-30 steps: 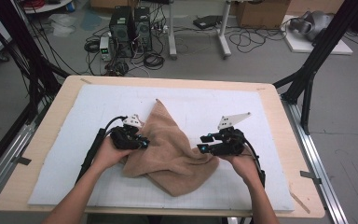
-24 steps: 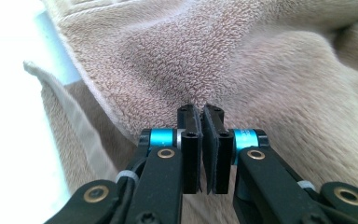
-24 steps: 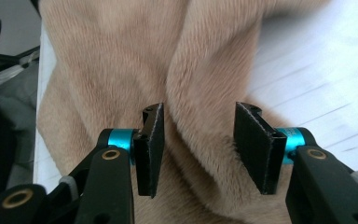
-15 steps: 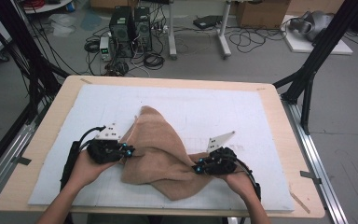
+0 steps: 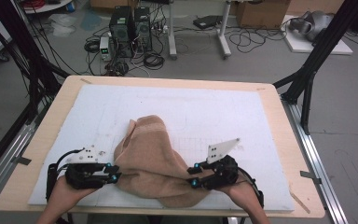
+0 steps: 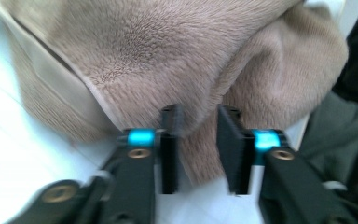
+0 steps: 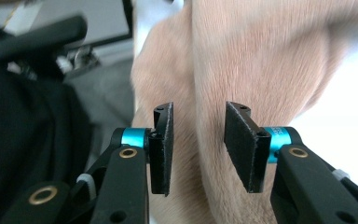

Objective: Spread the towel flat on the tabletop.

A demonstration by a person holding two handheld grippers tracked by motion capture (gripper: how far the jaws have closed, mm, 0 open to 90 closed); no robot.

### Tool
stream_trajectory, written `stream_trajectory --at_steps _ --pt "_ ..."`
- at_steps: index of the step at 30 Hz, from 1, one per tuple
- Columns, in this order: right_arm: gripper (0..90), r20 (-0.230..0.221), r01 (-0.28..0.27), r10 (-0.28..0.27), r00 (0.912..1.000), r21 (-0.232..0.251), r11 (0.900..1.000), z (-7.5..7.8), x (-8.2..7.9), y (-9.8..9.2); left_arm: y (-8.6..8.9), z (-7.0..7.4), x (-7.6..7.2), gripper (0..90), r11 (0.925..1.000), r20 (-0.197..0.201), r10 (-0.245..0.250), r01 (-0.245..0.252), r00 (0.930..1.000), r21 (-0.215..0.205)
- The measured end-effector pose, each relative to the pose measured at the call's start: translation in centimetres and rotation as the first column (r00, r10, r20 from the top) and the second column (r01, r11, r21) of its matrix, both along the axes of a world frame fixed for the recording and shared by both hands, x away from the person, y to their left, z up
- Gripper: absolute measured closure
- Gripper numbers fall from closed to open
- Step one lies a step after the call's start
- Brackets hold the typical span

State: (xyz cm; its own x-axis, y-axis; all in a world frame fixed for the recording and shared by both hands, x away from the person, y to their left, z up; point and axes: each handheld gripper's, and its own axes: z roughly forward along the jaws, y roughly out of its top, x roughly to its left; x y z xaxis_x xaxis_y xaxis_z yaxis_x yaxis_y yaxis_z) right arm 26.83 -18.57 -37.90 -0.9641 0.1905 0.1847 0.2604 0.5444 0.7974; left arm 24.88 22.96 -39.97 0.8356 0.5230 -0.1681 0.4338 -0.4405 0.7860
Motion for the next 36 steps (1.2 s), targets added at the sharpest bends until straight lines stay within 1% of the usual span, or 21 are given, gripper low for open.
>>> stream_trajectory --at_steps 1,2,4,5,7,10,11,13,14,16,19,22,23,24,25,26,28,29,30,33,36 --pt "61.3 0.000 0.000 0.000 1.0000 0.000 1.000 0.0 0.0 0.0 -0.1 0.4 0.3 66.5 0.9999 0.010 0.002 -0.001 1.0000 -0.017" --pt "60.3 0.028 0.042 -0.042 0.9987 0.014 0.999 0.8 1.0 -0.3 -0.3 0.9 0.8 61.1 0.9996 0.021 0.008 -0.008 0.9998 -0.027" --pt "60.3 0.033 0.053 -0.053 0.9980 0.020 0.998 0.9 1.6 -0.4 -1.0 1.6 1.8 59.5 0.9994 0.049 0.016 -0.014 0.9987 -0.031" --pt "60.7 0.030 0.101 -0.101 0.9944 0.010 0.995 0.8 3.2 -0.4 -1.5 1.9 2.5 56.4 0.9995 0.060 0.026 -0.025 0.9979 -0.019" --pt "60.9 0.019 0.110 -0.110 0.9937 0.008 0.994 0.6 3.8 -0.3 -2.4 2.3 3.4 54.8 0.9993 0.077 0.030 -0.028 0.9966 -0.022" --pt "61.4 0.000 0.149 -0.149 0.9889 -0.030 0.988 -0.4 5.6 0.2 -3.7 2.6 5.3 54.0 0.9994 0.104 0.034 -0.033 0.9940 -0.008" --pt "59.4 -0.029 0.147 -0.148 0.9885 -0.054 0.988 -1.2 6.3 0.8 -4.0 2.6 5.7 52.9 0.9993 0.102 0.037 -0.037 0.9941 -0.003" --pt "58.5 -0.042 0.145 -0.148 0.9882 -0.063 0.987 -1.6 6.6 1.1 -4.8 2.3 6.9 52.4 0.9992 0.099 0.039 -0.040 0.9944 0.007" --pt "57.3 -0.049 0.136 -0.139 0.9891 -0.070 0.988 -2.0 6.8 1.5 -5.2 1.9 7.3 51.8 0.9989 0.088 0.033 -0.036 0.9956 0.031" --pt "54.2 -0.078 0.118 -0.123 0.9894 -0.061 0.991 -2.5 6.8 2.2 -6.0 0.9 8.2 48.7 0.9965 0.039 0.010 -0.014 0.9992 0.083" --pt "52.9 -0.103 0.091 -0.099 0.9898 -0.079 0.993 -3.3 6.7 3.3 -7.0 -0.8 8.9 47.1 0.9846 -0.031 -0.008 0.013 0.9995 0.175" --pt "57.1 -0.109 0.076 -0.089 0.9900 -0.114 0.991 -4.2 6.8 4.4 -7.5 -1.6 9.0 62.2 0.9813 -0.063 -0.049 0.060 0.9968 0.183" --pt "63.9 -0.111 0.062 -0.076 0.9909 -0.125 0.990 -4.5 6.8 4.9 -7.7 -1.6 8.9 73.6 0.9793 -0.051 -0.056 0.065 0.9971 0.192" --pt "69.8 -0.118 0.053 -0.068 0.9907 -0.127 0.990 -4.6 6.8 5.1 -7.7 -1.5 8.7 76.8 0.9786 -0.043 -0.058 0.066 0.9974 0.195" --pt "69.8 -0.118 0.053 -0.068 0.9907 -0.127 0.990 -4.6 6.8 5.1 -7.8 -1.4 8.6 76.8 0.9766 -0.036 -0.059 0.065 0.9976 0.205" --pt "81.5 -0.098 0.021 -0.033 0.9947 -0.127 0.992 -4.7 6.7 5.5 -7.7 -1.3 8.6 79.7 0.9782 -0.037 -0.058 0.064 0.9976 0.197" --pt "84.2 -0.088 0.019 -0.031 0.9956 -0.134 0.991 -4.6 6.6 5.5 -7.4 -1.0 8.5 81.0 0.9790 -0.034 -0.055 0.061 0.9979 0.195" --pt "84.2 -0.088 0.019 -0.031 0.9956 -0.134 0.991 -4.6 6.6 5.5 -7.2 -0.7 8.4 81.0 0.9833 -0.022 -0.043 0.046 0.9988 0.176" --pt "84.7 -0.060 0.044 -0.053 0.9968 -0.137 0.990 -4.2 6.6 5.0 -7.1 -0.6 8.3 81.3 0.9850 -0.012 -0.036 0.038 0.9993 0.168" --pt "84.9 -0.052 0.077 -0.084 0.9951 -0.129 0.989 -3.5 6.7 4.1 -6.6 0.3 8.1 81.3 0.9913 0.013 -0.019 0.017 0.9997 0.131" --pt "85.0 -0.016 0.137 -0.140 0.9900 -0.120 0.983 -2.1 6.9 2.6 -6.1 1.2 8.1 81.4 0.9965 0.038 0.007 -0.010 0.9993 0.083"
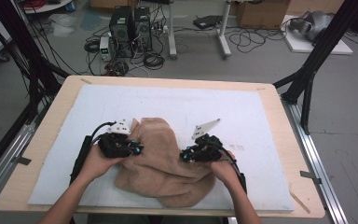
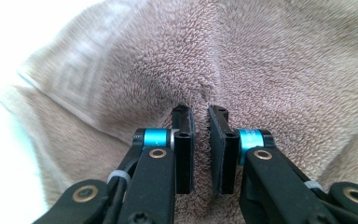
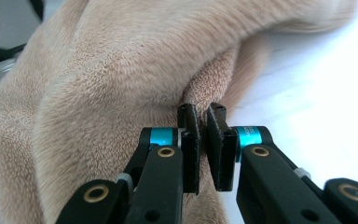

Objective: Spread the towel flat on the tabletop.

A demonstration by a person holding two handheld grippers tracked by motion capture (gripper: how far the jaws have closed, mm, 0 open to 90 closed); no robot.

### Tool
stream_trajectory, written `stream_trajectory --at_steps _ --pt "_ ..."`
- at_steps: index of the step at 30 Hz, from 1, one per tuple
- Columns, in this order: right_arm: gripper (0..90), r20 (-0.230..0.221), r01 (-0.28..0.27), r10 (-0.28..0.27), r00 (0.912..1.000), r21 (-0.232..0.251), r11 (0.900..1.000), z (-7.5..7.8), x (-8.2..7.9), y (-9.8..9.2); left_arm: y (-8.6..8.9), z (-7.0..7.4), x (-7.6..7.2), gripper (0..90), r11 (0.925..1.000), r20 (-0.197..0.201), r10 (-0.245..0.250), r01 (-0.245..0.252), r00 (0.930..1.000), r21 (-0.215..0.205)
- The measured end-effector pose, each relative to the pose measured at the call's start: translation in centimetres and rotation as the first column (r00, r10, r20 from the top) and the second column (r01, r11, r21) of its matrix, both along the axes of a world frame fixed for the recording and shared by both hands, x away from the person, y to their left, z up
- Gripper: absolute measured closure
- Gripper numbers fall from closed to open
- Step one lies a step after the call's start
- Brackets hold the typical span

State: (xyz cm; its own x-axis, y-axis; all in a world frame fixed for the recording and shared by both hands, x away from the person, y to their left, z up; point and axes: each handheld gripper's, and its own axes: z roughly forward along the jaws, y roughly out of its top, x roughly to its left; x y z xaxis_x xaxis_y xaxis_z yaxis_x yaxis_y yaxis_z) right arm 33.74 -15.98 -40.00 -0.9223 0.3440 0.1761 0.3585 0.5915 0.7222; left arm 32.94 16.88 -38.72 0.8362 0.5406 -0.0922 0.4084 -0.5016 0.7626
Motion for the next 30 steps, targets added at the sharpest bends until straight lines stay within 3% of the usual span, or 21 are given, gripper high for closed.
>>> stream_trajectory --at_steps 4,6,7,8,10,12,14,15,16,17,21,22,24,26,28,30 --pt "85.2 0.060 0.075 -0.076 0.9953 0.014 0.997 2.7 0.3 -2.6 0.0 1.2 0.1 81.4 0.9989 0.027 0.018 -0.017 0.9995 -0.043" --pt "85.3 0.102 0.115 -0.117 0.9879 0.023 0.993 4.5 0.3 -3.9 -0.1 1.7 0.1 81.4 0.9984 0.045 0.023 -0.021 0.9987 -0.053" --pt "85.3 0.137 0.151 -0.154 0.9785 0.036 0.988 6.3 0.3 -5.2 -0.2 2.1 0.1 81.4 0.9979 0.055 0.025 -0.021 0.9982 -0.061" --pt "85.3 0.137 0.151 -0.154 0.9785 0.036 0.988 6.3 0.3 -5.2 -0.2 2.4 0.1 81.4 0.9970 0.065 0.026 -0.021 0.9975 -0.075" --pt "85.3 0.177 0.171 -0.178 0.9680 0.052 0.984 8.3 0.2 -6.2 -0.4 3.2 0.0 81.4 0.9942 0.090 0.026 -0.016 0.9956 -0.106" --pt "85.3 0.220 0.174 -0.179 0.9590 0.039 0.984 9.6 -0.3 -6.1 -0.8 3.6 -0.3 81.4 0.9967 0.107 0.022 -0.013 0.9940 -0.080" --pt "85.1 0.231 0.159 -0.155 0.9605 0.001 0.987 9.8 -0.6 -5.5 -0.8 3.4 -0.7 81.3 0.9995 0.105 0.006 -0.003 0.9945 -0.031" --pt "84.9 0.225 0.149 -0.142 0.9638 -0.013 0.989 9.6 -0.7 -5.3 -0.7 3.1 -1.1 81.3 0.9998 0.097 0.002 0.000 0.9953 -0.020" --pt "84.7 0.198 0.130 -0.123 0.9725 -0.023 0.991 8.6 -0.9 -4.9 -0.5 2.8 -1.3 81.2 0.9999 0.092 0.000 0.001 0.9957 -0.011" --pt "84.7 0.198 0.130 -0.123 0.9725 -0.023 0.991 8.6 -0.9 -4.9 -0.2 2.4 -1.7 81.2 1.0000 0.081 0.004 -0.003 0.9967 -0.005" --pt "84.2 0.110 0.071 -0.066 0.9917 -0.041 0.997 5.0 -1.8 -3.6 1.0 0.3 -3.4 81.3 0.9991 0.035 -0.003 0.001 0.9994 0.042" --pt "84.2 0.090 0.052 -0.048 0.9948 -0.047 0.998 3.8 -2.2 -3.2 1.2 0.0 -3.8 81.3 0.9996 0.027 0.001 -0.002 0.9996 0.030" --pt "84.2 0.067 0.029 -0.026 0.9974 -0.045 0.999 2.5 -3.0 -2.7 1.4 -0.5 -4.6 81.3 0.9999 0.022 0.001 -0.001 0.9998 0.011" --pt "84.1 0.045 0.011 -0.009 0.9990 -0.049 0.999 1.3 -3.7 -2.3 1.2 -1.1 -5.2 81.3 0.9995 0.010 -0.020 0.020 0.9998 0.025" --pt "83.8 0.030 -0.001 0.003 0.9995 -0.041 0.999 0.7 -4.2 -2.1 1.0 -2.0 -6.0 81.3 0.9979 0.002 -0.040 0.040 0.9992 0.051" --pt "82.4 0.003 -0.022 0.022 0.9998 -0.035 0.999 0.4 -4.6 -2.0 1.3 -2.3 -6.2 81.1 0.9987 -0.012 -0.039 0.040 0.9992 0.031"
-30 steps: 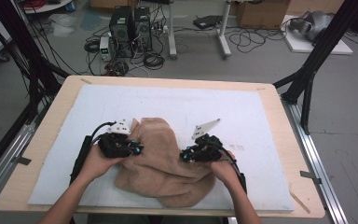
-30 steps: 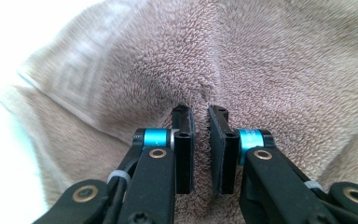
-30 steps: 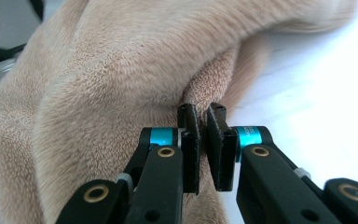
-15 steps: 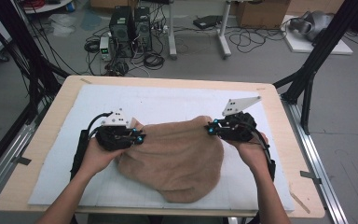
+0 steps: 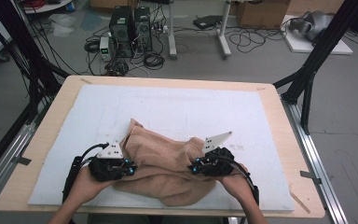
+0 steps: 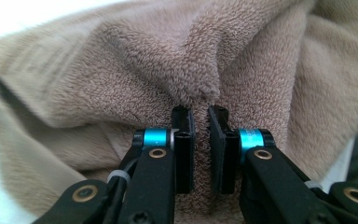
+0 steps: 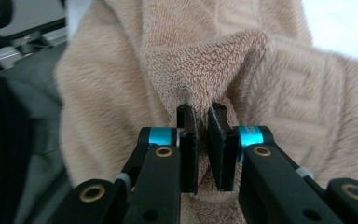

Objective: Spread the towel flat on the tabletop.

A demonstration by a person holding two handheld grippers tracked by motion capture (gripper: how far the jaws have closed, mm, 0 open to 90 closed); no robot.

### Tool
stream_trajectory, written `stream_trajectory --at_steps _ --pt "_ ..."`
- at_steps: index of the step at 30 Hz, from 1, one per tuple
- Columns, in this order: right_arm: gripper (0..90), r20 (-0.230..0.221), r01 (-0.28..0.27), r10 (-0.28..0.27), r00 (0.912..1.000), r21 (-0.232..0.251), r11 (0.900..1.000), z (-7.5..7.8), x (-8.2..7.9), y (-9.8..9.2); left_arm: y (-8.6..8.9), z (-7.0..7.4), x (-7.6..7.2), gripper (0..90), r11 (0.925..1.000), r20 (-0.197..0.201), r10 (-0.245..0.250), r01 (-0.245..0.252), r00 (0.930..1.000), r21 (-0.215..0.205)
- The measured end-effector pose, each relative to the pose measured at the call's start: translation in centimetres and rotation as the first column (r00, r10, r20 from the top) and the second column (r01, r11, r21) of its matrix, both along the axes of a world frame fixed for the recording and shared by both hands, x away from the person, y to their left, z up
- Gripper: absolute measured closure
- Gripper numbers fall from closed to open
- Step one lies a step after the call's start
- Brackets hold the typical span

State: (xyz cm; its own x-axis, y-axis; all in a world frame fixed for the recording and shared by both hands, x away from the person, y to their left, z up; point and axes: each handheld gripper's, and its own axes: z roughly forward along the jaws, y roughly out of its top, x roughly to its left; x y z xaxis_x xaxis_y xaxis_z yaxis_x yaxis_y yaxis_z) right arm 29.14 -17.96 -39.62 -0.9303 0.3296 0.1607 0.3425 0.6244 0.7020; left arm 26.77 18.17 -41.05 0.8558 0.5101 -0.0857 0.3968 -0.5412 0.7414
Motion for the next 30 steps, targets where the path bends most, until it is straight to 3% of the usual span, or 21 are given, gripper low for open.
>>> stream_trajectory --at_steps 5,9,14,17,21,23,26,29,30 --pt "67.1 0.005 -0.011 0.011 0.9999 0.014 1.000 1.0 0.0 -0.2 0.6 0.3 0.6 76.5 0.9993 -0.034 0.005 -0.006 0.9994 -0.038" --pt "62.3 0.056 0.019 -0.022 0.9982 0.055 0.998 2.7 0.5 -1.3 0.9 1.4 0.9 64.1 0.9972 -0.021 0.007 -0.008 0.9998 -0.074" --pt "61.0 0.082 0.078 -0.087 0.9929 0.099 0.992 3.7 1.8 -3.1 1.4 4.0 1.5 57.8 0.9914 0.029 0.021 -0.017 0.9994 -0.130" --pt "62.1 0.082 0.127 -0.137 0.9872 0.115 0.985 3.4 2.8 -3.8 1.1 5.1 2.6 56.6 0.9908 0.065 0.046 -0.037 0.9968 -0.130" --pt "56.4 0.045 0.165 -0.169 0.9846 0.077 0.983 1.7 3.9 -3.2 -0.2 4.4 4.7 53.5 0.9945 0.076 0.068 -0.062 0.9948 -0.085" --pt "48.2 0.015 0.172 -0.173 0.9848 0.059 0.983 0.5 4.4 -2.5 -1.2 3.1 6.0 51.1 0.9977 0.070 0.068 -0.068 0.9952 -0.008" --pt "46.9 -0.039 0.157 -0.156 0.9869 0.024 0.987 -2.0 5.2 -1.0 -2.3 0.8 7.5 44.0 0.9923 -0.002 0.084 -0.084 0.9964 0.091" --pt "53.0 -0.042 0.153 -0.152 0.9875 0.019 0.988 -2.7 5.4 -0.6 -2.7 -0.7 8.2 45.2 0.9907 -0.049 0.086 -0.081 0.9950 0.110" --pt "56.9 -0.049 0.149 -0.149 0.9876 0.002 0.989 -2.9 5.5 -0.4 -2.7 -0.9 8.4 51.4 0.9930 -0.073 0.074 -0.067 0.9946 0.097"
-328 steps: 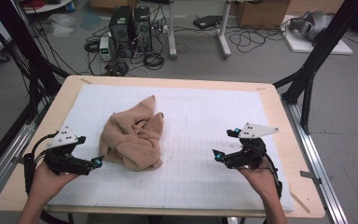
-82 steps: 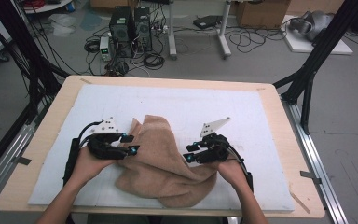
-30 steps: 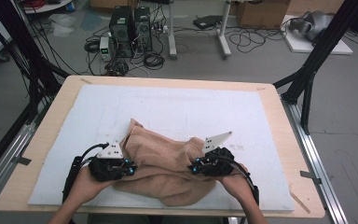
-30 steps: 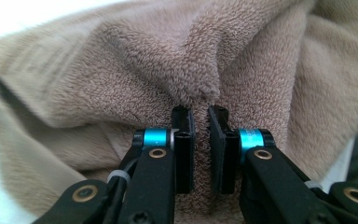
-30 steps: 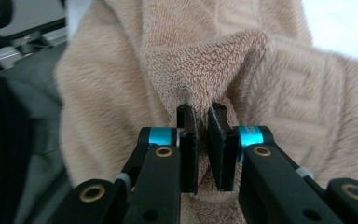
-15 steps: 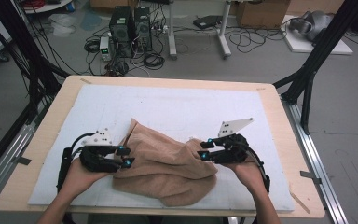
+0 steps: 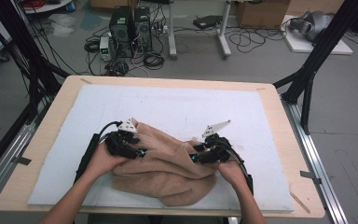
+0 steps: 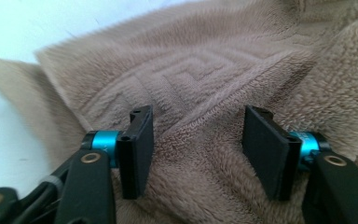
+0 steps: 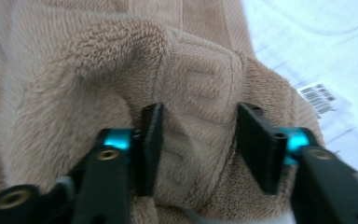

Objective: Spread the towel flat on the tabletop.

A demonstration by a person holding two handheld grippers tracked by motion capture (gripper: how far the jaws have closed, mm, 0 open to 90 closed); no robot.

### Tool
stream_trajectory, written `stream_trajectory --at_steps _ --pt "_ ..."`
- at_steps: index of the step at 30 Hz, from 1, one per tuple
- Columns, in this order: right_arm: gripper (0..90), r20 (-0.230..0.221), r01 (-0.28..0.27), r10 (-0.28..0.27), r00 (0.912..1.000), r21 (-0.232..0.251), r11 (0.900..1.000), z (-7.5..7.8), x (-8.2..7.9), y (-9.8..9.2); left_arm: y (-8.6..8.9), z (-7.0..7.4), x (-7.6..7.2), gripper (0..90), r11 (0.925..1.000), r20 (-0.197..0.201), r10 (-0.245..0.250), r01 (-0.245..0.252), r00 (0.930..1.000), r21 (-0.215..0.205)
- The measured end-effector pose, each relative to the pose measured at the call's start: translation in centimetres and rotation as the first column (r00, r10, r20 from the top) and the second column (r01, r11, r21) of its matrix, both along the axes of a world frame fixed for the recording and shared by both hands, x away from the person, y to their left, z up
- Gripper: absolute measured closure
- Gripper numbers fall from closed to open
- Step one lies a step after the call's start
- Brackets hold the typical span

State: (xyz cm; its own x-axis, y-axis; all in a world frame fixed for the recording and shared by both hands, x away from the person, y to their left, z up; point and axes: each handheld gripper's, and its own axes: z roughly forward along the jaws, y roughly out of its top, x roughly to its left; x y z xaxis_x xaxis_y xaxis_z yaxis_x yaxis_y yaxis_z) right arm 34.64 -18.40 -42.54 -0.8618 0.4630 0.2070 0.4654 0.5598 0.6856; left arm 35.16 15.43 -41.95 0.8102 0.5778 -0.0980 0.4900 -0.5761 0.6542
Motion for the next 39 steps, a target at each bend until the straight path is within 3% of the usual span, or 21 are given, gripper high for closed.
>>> stream_trajectory --at_steps 1,2,5,10,15,17,18,19,20,21,22,23,24,25,26,27,29,31,35,37,39 --pt "61.9 -0.005 -0.004 0.004 1.0000 -0.015 1.000 -0.2 0.1 0.2 0.0 0.0 0.1 62.2 1.0000 -0.008 -0.006 0.006 1.0000 -0.005" --pt "69.6 -0.010 -0.014 0.014 0.9999 -0.019 1.000 -0.3 0.1 0.3 0.0 0.0 0.1 62.2 0.9999 -0.008 -0.011 0.011 0.9999 0.000" --pt "84.2 0.006 -0.056 0.057 0.9984 -0.053 0.997 -0.1 0.0 0.6 -0.1 0.3 -0.2 79.1 0.9998 -0.001 -0.020 0.020 0.9998 0.005" --pt "85.1 0.038 -0.047 0.048 0.9981 -0.044 0.998 0.7 -0.2 -0.2 0.4 1.3 -0.7 81.0 0.9999 0.050 -0.008 0.009 0.9987 -0.011" --pt "85.1 0.061 -0.035 0.037 0.9974 -0.035 0.999 2.6 0.0 -1.3 1.3 3.0 -0.8 82.2 0.9967 0.096 0.025 -0.017 0.9950 -0.079" --pt "85.2 0.070 -0.035 0.038 0.9968 -0.048 0.998 3.7 0.6 -1.7 1.6 3.9 -0.5 82.4 0.9939 0.128 0.051 -0.037 0.9905 -0.103" --pt "85.3 0.105 -0.017 0.025 0.9942 -0.077 0.997 5.7 1.8 -2.1 1.7 4.6 0.0 82.6 0.9904 0.151 0.078 -0.060 0.9853 -0.125" --pt "85.3 0.105 -0.017 0.025 0.9942 -0.077 0.997 5.7 1.8 -2.1 1.7 5.0 0.3 82.6 0.9873 0.163 0.099 -0.077 0.9816 -0.139" --pt "85.4 0.125 -0.002 0.012 0.9921 -0.079 0.997 6.6 2.3 -2.3 1.7 5.8 1.0 82.6 0.9843 0.193 0.124 -0.096 0.9732 -0.148" --pt "85.4 0.156 0.020 -0.007 0.9877 -0.078 0.997 7.8 3.2 -2.5 1.7 6.6 1.8 82.6 0.9775 0.225 0.167 -0.131 0.9600 -0.165" --pt "85.4 0.201 0.058 -0.042 0.9787 -0.076 0.995 9.1 4.2 -2.6 1.6 7.6 2.9 82.5 0.9667 0.263 0.214 -0.165 0.9410 -0.196" --pt "84.2 0.245 0.112 -0.091 0.9653 -0.072 0.991 10.4 5.3 -2.6 1.2 8.8 4.4 81.5 0.9561 0.315 0.267 -0.210 0.9106 -0.204" --pt "75.9 0.299 0.181 -0.157 0.9413 -0.054 0.982 11.8 6.9 -2.4 0.8 9.4 5.2 77.6 0.9514 0.344 0.298 -0.248 0.8903 -0.183" --pt "62.5 0.328 0.237 -0.207 0.9218 -0.056 0.970 12.4 7.8 -2.2 0.6 9.9 6.2 69.5 0.9458 0.339 0.322 -0.284 0.8838 -0.157" --pt "60.8 0.326 0.292 -0.257 0.9097 -0.062 0.954 12.8 8.8 -2.1 0.6 10.2 7.1 60.6 0.9437 0.283 0.327 -0.296 0.9017 -0.147" --pt "57.5 0.284 0.295 -0.271 0.9195 -0.044 0.954 13.0 9.6 -2.1 0.9 10.2 7.3 54.4 0.9467 0.262 0.317 -0.287 0.9117 -0.147" --pt "56.1 0.256 0.278 -0.257 0.9319 -0.049 0.959 12.6 9.6 -2.0 1.6 9.5 6.8 53.0 0.9531 0.246 0.294 -0.265 0.9236 -0.147" --pt "54.6 0.273 0.246 -0.224 0.9356 -0.051 0.968 11.6 8.7 -2.0 2.3 8.3 6.1 51.4 0.9562 0.232 0.283 -0.255 0.9306 -0.143" --pt "51.4 0.227 0.211 -0.199 0.9534 -0.032 0.977 9.1 7.0 -2.9 3.3 5.7 4.2 49.9 0.9572 0.179 0.266 -0.238 0.9471 -0.165" --pt "51.3 0.201 0.199 -0.190 0.9610 -0.027 0.980 8.1 6.1 -3.2 3.5 4.4 2.8 49.4 0.9651 0.158 0.228 -0.202 0.9607 -0.167" --pt "51.0 0.193 0.189 -0.183 0.9639 -0.012 0.982 7.2 4.9 -3.5 3.5 3.8 1.8 48.6 0.9705 0.159 0.202 -0.176 0.9664 -0.165"
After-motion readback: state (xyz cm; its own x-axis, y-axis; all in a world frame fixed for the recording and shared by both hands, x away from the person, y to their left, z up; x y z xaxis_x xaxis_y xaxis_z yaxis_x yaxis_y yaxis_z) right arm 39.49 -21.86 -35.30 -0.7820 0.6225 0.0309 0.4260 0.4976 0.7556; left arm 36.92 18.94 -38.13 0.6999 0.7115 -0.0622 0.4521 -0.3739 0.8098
